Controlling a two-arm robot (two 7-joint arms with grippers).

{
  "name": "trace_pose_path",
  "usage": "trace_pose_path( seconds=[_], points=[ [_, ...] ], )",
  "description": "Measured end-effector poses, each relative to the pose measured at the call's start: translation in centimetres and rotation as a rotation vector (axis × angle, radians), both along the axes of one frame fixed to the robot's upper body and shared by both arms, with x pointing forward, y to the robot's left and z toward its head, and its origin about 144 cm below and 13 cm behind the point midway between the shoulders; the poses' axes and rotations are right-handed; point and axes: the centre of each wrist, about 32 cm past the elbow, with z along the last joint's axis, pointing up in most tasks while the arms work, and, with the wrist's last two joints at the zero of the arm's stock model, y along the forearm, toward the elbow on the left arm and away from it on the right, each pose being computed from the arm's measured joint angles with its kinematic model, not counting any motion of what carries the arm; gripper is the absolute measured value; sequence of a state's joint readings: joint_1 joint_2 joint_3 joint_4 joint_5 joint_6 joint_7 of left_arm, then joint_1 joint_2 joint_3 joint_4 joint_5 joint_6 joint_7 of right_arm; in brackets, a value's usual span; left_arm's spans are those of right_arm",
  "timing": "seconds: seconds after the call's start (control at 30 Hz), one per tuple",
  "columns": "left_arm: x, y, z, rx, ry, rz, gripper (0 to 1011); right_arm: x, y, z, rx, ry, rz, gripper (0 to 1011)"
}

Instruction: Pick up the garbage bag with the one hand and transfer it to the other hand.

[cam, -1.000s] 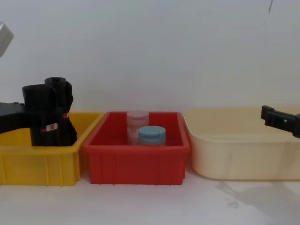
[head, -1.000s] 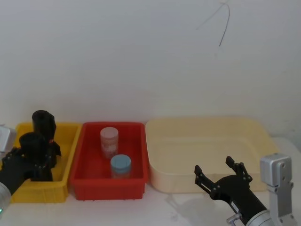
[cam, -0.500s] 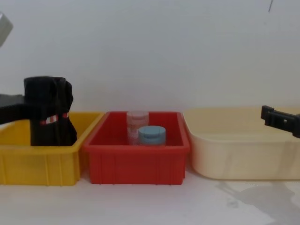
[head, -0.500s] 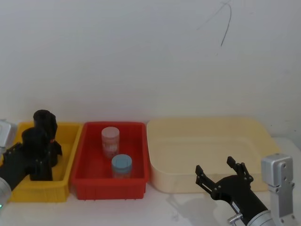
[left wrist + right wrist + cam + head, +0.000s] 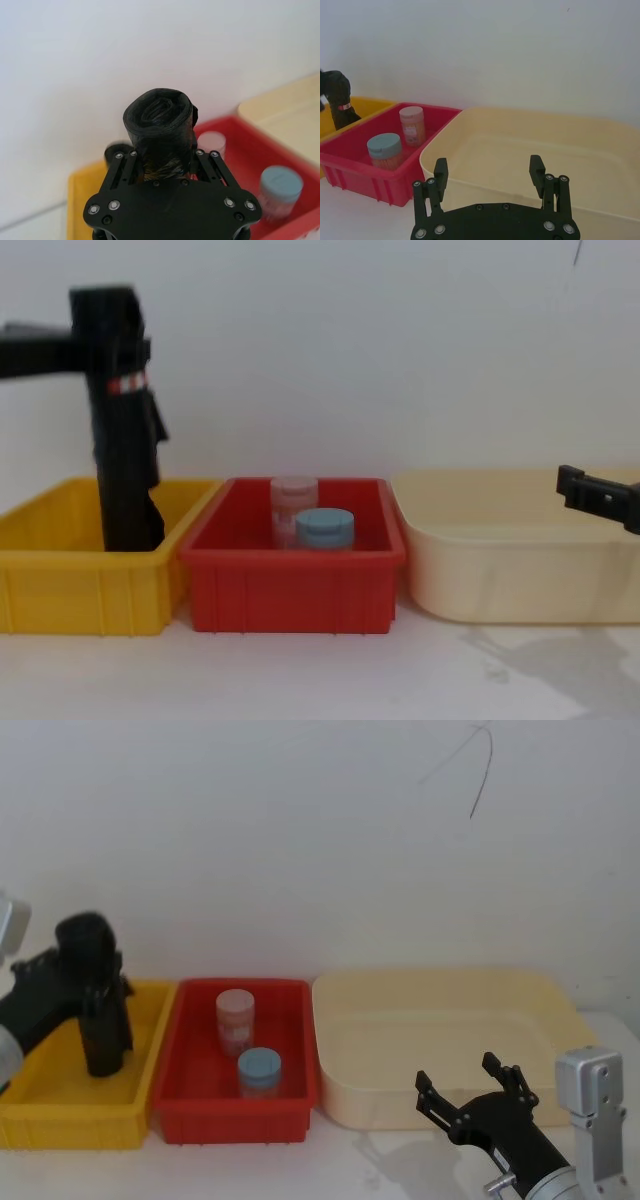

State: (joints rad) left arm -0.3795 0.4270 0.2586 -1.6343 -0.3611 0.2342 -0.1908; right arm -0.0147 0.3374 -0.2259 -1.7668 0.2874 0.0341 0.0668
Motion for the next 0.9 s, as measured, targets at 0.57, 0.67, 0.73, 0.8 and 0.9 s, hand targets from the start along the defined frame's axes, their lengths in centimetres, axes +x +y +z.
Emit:
trace_pose_path(
  seconds=[0.57,0.67,0.73,0.8,0.9],
  points=[
    [2.6,-4.1,5.2,-0.060,-0.011,-0.226,414,0.0,0.0,0.0,0.000,0.000,0.000,1001],
    [3.1,-4.9,5.4,-0.067,0.006,-0.269,414,0.0,0.0,0.0,0.000,0.000,0.000,1001],
    [3.4,-5.4,5.5,-0.071,0.017,-0.296,414,0.0,0.0,0.0,0.000,0.000,0.000,1001],
    [3.8,-6.0,5.5,-0.073,0.032,-0.329,414,0.0,0.0,0.0,0.000,0.000,0.000,1001],
    [4.4,-6.9,5.6,-0.074,0.053,-0.379,414,0.0,0.0,0.0,0.000,0.000,0.000,1002]
  ],
)
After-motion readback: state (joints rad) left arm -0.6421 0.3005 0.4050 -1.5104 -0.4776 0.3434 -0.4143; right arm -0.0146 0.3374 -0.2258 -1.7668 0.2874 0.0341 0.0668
